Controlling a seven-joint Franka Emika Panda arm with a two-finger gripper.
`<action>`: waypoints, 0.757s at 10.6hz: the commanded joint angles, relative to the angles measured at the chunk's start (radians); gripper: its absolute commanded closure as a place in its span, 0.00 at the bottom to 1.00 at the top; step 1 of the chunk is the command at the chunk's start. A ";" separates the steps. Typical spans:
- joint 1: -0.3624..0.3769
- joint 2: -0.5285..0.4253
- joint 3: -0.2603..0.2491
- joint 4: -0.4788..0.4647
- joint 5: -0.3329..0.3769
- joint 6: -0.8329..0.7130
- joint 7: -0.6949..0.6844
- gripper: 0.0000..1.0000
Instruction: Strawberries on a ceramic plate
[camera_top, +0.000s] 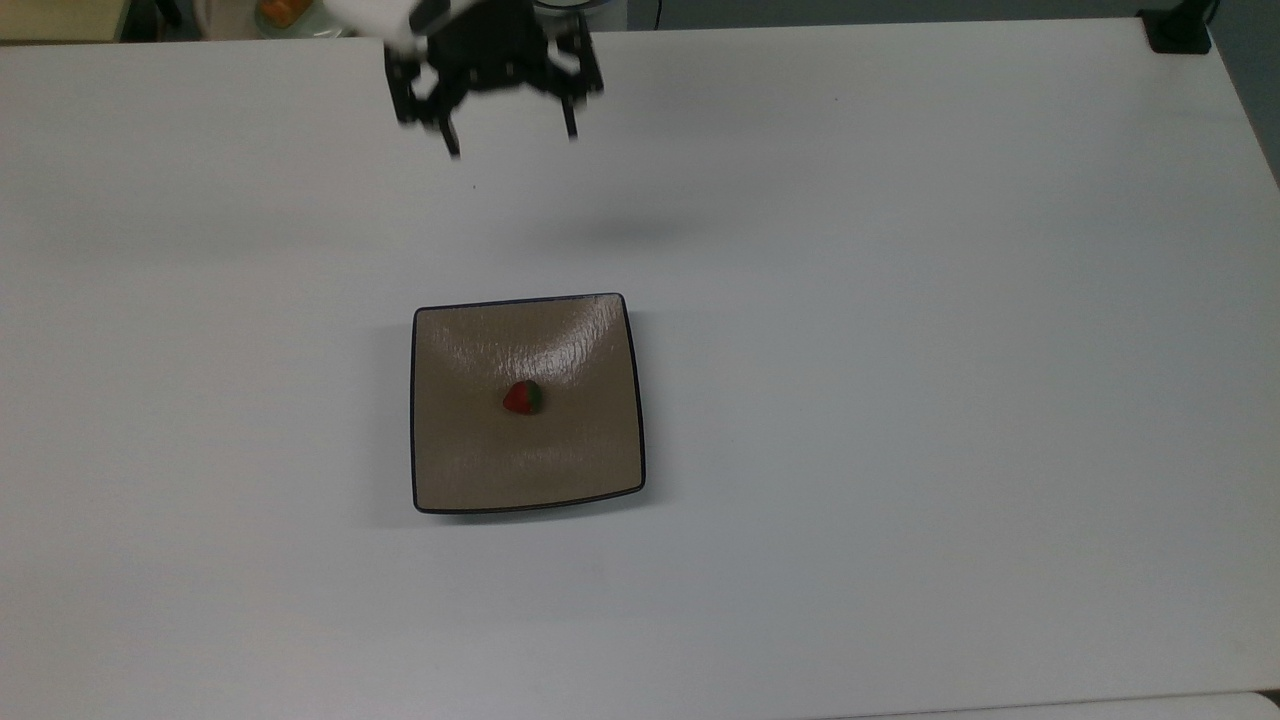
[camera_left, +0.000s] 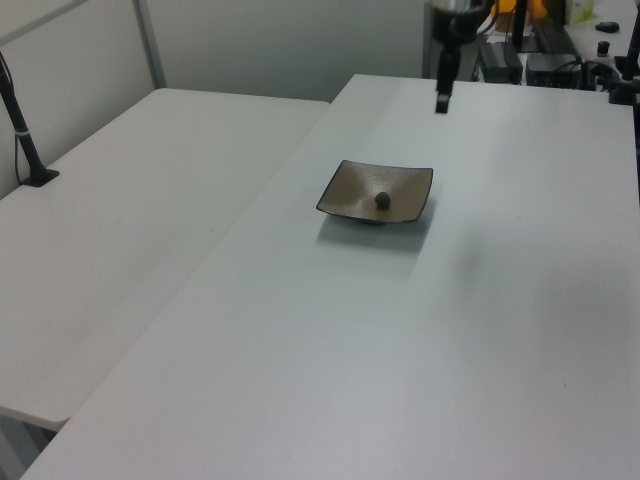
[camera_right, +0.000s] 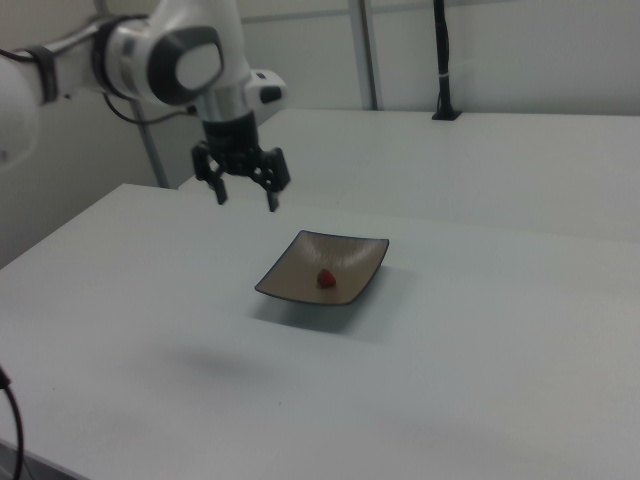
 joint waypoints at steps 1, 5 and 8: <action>0.018 -0.159 -0.024 -0.033 0.004 -0.195 0.119 0.00; 0.021 -0.178 -0.006 -0.031 -0.002 -0.203 0.195 0.00; 0.015 -0.161 -0.006 -0.034 -0.007 -0.085 0.190 0.00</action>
